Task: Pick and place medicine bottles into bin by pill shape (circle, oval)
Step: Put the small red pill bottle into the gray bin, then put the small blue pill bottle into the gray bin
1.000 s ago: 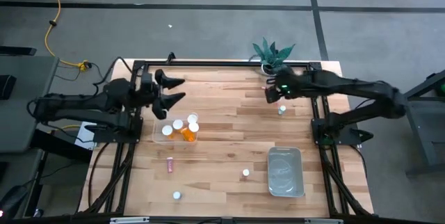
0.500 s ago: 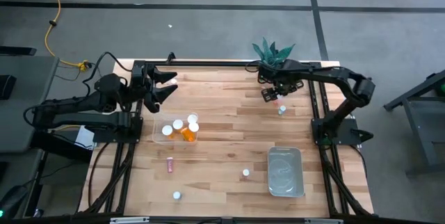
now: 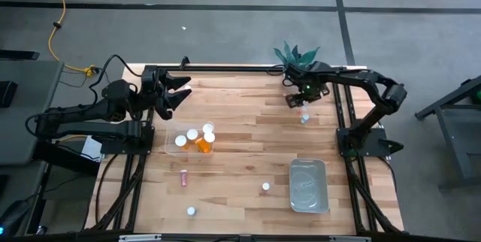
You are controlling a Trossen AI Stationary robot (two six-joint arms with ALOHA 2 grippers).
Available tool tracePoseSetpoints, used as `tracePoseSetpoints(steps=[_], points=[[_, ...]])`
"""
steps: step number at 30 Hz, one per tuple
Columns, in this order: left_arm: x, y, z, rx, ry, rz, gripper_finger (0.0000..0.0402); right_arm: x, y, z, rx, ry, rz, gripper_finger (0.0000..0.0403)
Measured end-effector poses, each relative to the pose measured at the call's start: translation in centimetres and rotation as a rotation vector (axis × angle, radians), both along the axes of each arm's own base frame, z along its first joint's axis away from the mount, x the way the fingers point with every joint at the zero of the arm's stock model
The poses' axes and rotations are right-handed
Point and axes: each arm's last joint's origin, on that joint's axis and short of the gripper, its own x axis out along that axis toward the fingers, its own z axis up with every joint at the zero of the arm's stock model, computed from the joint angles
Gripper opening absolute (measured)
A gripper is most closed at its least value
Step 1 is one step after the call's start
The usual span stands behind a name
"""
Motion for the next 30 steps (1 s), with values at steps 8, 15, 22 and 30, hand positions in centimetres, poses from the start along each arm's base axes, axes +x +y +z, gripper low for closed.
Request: tracePoseSetpoints(steps=[8, 15, 22, 30], points=[[-0.1, 0.1, 0.0, -0.014, -0.006, 0.034, 0.0286, -0.2, 0.2, -0.8, 0.016, -0.073, -0.010, 0.0200], [-0.1, 0.1, 0.0, -0.010, -0.005, 0.039, 0.0286, -0.5, 0.8, -0.1, 0.021, -0.060, 0.031, 0.0200], [-0.1, 0.1, 0.0, -0.008, -0.003, 0.039, 0.0286, -1.7, 4.3, 2.6, -0.028, -0.095, 0.012, 0.0200], [0.0, 0.1, 0.0, -0.011, -0.003, 0.038, 0.0286, -1.3, 6.5, 1.2, -0.038, -0.142, -0.072, 0.0199]])
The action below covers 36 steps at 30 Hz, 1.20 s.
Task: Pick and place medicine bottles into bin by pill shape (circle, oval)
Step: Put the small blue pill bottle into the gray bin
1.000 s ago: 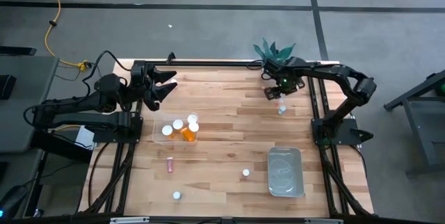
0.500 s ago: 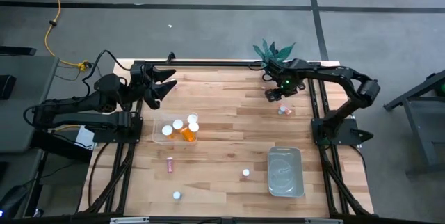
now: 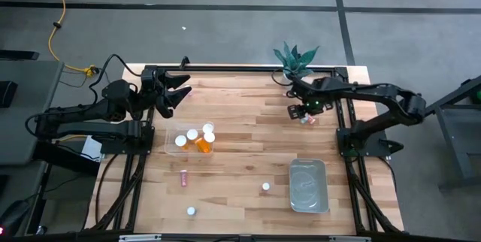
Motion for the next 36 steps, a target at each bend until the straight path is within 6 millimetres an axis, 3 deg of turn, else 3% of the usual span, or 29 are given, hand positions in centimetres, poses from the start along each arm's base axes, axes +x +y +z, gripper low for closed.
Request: tracePoseSetpoints(steps=[15, 24, 36], points=[[0.0, 0.0, 0.0, -0.017, -0.009, -0.006, 0.0286, 0.1, 1.0, -0.5, -0.028, 0.036, -0.046, 0.0199], [0.0, 0.0, 0.0, -0.024, -0.012, -0.010, 0.0286, -0.5, 1.3, -2.3, 0.009, 0.035, -0.100, 0.0199], [0.0, 0.0, 0.0, -0.027, -0.013, -0.010, 0.0286, -0.1, 1.1, -2.3, -0.036, -0.001, -0.115, 0.0190]])
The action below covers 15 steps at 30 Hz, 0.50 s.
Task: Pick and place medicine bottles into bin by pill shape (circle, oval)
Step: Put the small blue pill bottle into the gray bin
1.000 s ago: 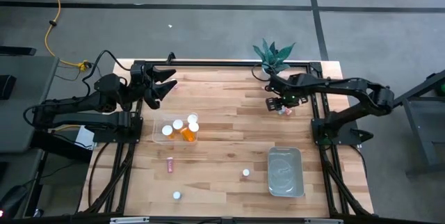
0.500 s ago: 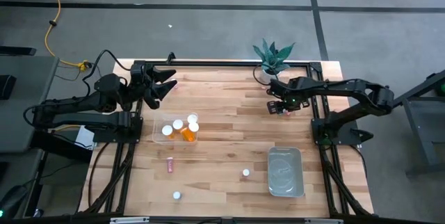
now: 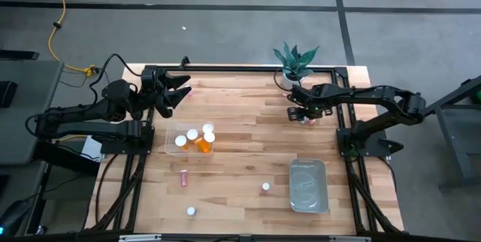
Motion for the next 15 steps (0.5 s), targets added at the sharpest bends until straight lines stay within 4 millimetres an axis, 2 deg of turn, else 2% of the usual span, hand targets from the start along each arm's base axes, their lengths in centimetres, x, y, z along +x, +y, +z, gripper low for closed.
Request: tracePoseSetpoints(steps=[9, 15], points=[[0.00, 0.00, 0.00, 0.000, 0.000, 0.000, 0.0286, -0.05, 0.02, 0.01, 0.002, 0.006, 0.004, 0.0121], [0.00, 0.00, 0.00, 0.000, 0.000, 0.000, 0.0286, -0.30, 0.24, 0.83, 0.006, -0.039, 0.061, 0.0095]])
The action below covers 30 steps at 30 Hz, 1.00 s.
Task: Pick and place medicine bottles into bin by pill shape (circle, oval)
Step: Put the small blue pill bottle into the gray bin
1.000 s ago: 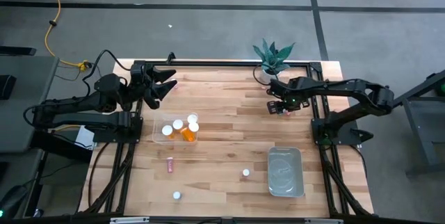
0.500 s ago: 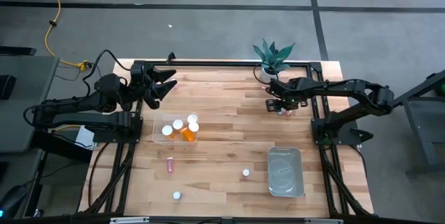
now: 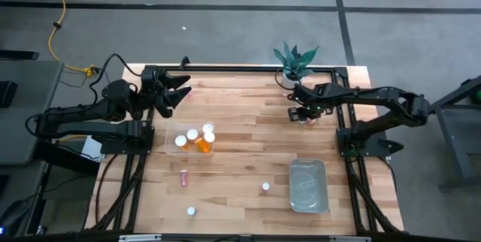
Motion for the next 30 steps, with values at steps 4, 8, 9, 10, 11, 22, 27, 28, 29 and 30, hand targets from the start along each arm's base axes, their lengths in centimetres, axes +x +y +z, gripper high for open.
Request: tracePoseSetpoints(steps=[4, 8, 9, 10, 11, 22, 27, 28, 29, 30], points=[[0.0, 0.0, 0.0, 0.000, 0.000, 0.000, 0.0286, -0.8, 0.8, 2.1, -0.032, -0.108, 0.044, 0.0095], [0.0, 0.0, 0.0, 0.000, 0.000, 0.000, 0.0286, -1.7, 3.1, 5.0, -0.041, -0.311, 0.173, 0.0097], [0.0, 0.0, 0.0, 0.000, 0.000, 0.000, 0.0286, -1.9, 3.8, 5.8, -0.036, -0.379, 0.205, 0.0097], [0.0, 0.0, 0.0, 0.000, 0.000, 0.001, 0.0286, -1.9, 4.5, 6.5, -0.031, -0.455, 0.236, 0.0097], [0.0, 0.0, 0.0, -0.001, 0.000, 0.003, 0.0286, -1.9, 5.2, 7.3, -0.025, -0.533, 0.267, 0.0097], [0.0, 0.0, 0.0, -0.002, -0.001, 0.010, 0.0286, 0.5, 12.0, 15.0, -0.021, -0.788, 0.595, 0.0097], [0.0, 0.0, 0.0, -0.002, 0.000, 0.010, 0.0286, 1.8, 15.3, 15.6, 0.068, -0.445, 0.748, 0.0097], [0.0, 0.0, 0.0, -0.002, -0.001, 0.010, 0.0286, 2.1, 16.1, 15.4, 0.085, -0.385, 0.763, 0.0097], [0.0, 0.0, 0.0, -0.002, -0.001, 0.010, 0.0286, 2.3, 16.9, 15.0, 0.099, -0.330, 0.775, 0.0097], [0.0, 0.0, 0.0, -0.003, -0.001, 0.010, 0.0286, 2.4, 17.6, 14.6, 0.112, -0.279, 0.785, 0.0097]])
